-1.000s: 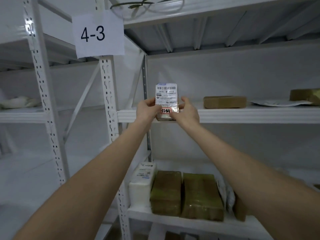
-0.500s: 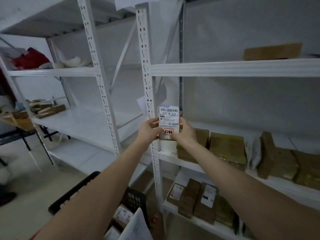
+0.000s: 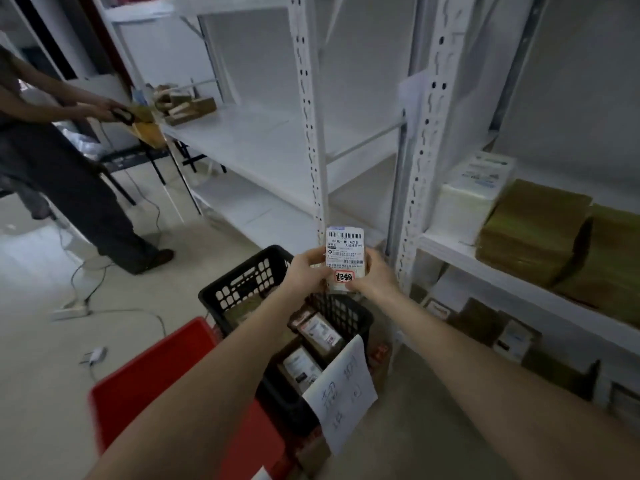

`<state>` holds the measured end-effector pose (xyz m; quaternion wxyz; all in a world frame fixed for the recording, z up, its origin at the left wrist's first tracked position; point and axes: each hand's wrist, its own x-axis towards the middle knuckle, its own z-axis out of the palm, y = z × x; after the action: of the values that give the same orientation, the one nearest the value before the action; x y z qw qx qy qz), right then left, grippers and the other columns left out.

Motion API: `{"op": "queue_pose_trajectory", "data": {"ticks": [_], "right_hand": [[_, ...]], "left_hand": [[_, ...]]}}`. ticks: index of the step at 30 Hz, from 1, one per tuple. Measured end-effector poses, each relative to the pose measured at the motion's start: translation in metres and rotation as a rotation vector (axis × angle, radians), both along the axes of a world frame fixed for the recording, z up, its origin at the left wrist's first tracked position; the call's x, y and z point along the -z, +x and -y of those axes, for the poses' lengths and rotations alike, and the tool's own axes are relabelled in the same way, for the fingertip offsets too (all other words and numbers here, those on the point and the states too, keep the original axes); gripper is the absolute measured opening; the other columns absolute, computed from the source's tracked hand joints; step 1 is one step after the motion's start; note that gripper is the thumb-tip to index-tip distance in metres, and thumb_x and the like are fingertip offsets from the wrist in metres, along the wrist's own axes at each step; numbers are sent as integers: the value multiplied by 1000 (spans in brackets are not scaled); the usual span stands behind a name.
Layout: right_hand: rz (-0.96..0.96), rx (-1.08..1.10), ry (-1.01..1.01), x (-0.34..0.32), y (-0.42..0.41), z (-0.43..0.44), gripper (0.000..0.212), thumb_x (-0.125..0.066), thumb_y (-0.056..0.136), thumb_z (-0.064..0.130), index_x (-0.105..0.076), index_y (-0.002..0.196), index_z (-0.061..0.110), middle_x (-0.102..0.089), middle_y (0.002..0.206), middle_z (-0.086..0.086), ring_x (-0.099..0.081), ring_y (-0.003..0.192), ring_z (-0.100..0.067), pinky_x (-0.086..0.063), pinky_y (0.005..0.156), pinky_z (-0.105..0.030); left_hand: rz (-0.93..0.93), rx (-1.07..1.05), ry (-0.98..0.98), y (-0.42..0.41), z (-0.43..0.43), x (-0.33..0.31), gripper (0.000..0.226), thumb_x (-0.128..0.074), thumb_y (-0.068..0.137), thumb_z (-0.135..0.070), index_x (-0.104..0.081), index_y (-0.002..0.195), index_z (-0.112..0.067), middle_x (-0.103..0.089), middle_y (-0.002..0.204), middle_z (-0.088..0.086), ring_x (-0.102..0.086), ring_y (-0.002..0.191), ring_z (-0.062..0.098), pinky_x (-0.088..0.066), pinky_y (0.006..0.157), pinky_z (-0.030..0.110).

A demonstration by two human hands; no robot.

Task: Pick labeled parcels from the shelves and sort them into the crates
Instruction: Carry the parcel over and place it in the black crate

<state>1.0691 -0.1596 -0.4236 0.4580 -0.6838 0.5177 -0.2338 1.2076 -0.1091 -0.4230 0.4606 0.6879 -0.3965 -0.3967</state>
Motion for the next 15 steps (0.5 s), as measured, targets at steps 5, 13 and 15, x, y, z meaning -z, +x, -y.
{"op": "queue_pose_trajectory", "data": {"ticks": [5, 13, 15], "right_hand": [[-87, -98, 109, 60, 69, 11, 67, -75, 76, 3, -45, 134, 16, -61, 126, -2, -57, 109, -16, -43, 78, -23], [-328, -222, 309, 169, 116, 32, 66, -72, 78, 5, -46, 136, 21, -64, 121, -1, -60, 103, -18, -49, 78, -26], [-360, -245, 357, 192, 126, 38, 67, -70, 78, 4, -46, 137, 23, -65, 119, 0, -61, 102, -18, -49, 79, -27]], "left_hand": [[-113, -92, 137, 68, 1, 64, 39, -54, 89, 6, -60, 124, -10, -70, 113, 4, -69, 96, 21, -58, 82, 43], [-277, -150, 351, 97, -5, 168, 31, -51, 93, -6, -60, 120, -19, -70, 106, -3, -68, 84, 10, -58, 66, 25], [-298, -176, 372, 99, -1, 190, 31, -52, 93, -8, -60, 120, -20, -69, 106, -5, -66, 81, 6, -55, 62, 21]]}}
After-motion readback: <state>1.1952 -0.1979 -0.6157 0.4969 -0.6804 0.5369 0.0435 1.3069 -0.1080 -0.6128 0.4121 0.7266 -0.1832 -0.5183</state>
